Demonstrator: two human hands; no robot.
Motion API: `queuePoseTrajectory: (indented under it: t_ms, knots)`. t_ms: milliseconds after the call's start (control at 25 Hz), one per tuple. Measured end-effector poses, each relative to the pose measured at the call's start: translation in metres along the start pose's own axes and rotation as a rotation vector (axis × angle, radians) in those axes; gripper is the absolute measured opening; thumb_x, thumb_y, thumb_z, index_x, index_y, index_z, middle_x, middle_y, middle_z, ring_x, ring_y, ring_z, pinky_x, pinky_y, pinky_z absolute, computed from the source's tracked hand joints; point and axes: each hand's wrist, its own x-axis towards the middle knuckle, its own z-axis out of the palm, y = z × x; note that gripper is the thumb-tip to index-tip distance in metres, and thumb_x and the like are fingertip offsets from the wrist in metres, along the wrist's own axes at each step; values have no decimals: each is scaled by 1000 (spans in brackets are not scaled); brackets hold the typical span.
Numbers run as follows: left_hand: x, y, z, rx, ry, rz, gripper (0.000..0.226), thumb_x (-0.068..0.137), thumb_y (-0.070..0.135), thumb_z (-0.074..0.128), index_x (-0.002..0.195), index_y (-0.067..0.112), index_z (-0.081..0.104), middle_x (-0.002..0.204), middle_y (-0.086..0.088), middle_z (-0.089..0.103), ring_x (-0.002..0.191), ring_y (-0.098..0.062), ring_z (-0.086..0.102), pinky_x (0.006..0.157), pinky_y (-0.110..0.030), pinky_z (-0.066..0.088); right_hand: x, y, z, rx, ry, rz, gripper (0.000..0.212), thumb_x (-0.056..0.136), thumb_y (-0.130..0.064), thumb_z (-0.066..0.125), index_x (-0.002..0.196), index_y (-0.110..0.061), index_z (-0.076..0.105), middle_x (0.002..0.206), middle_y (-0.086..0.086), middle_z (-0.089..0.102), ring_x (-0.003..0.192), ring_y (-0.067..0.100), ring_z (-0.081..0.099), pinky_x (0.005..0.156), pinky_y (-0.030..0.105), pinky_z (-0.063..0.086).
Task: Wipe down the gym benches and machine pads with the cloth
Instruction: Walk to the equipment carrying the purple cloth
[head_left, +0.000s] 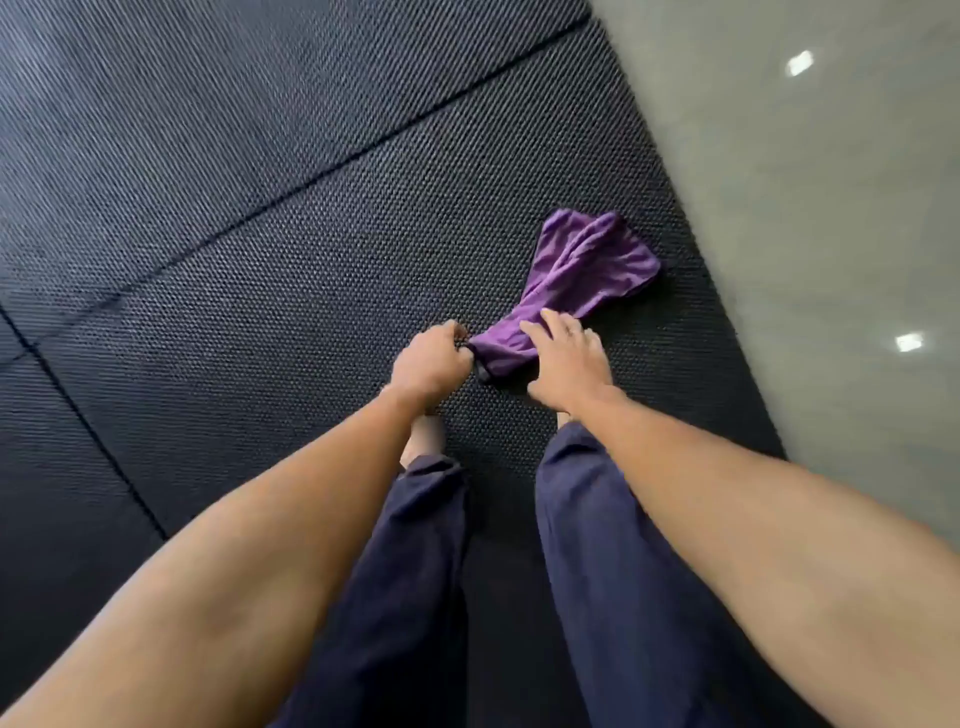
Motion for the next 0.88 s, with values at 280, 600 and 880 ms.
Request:
queuePoseTrajectory:
  t_ms: [280,600,880]
  knots:
    - [116,-52,89,-31,77,-120,37,91,24,51,125,14,61,127,-13,64,118,-36,60,98,-47,49,147,60,83,-400,-33,-98,98,85,-22,69,162,-32,9,170,9,-5,156,34,-3,124,58,1]
    - [95,-56,86,-51,25,-147,43,93,28,51,134,18,58,135,-10,61,124,-32,57,102,-45,47,148,68,51,-435,76,-183,40,70,-27,79,105,-13,65,107,13,65,110,38,59,106,51,39]
    - [-38,2,-44,-39,13,-147,44,93,31,49,135,20,58,135,-10,60,124,-33,54,103,-46,46,9,-11,-106,-150,-36,-136,42,87,-14,65,126,-11,48,124,14,45,102,41,62,74,48,49]
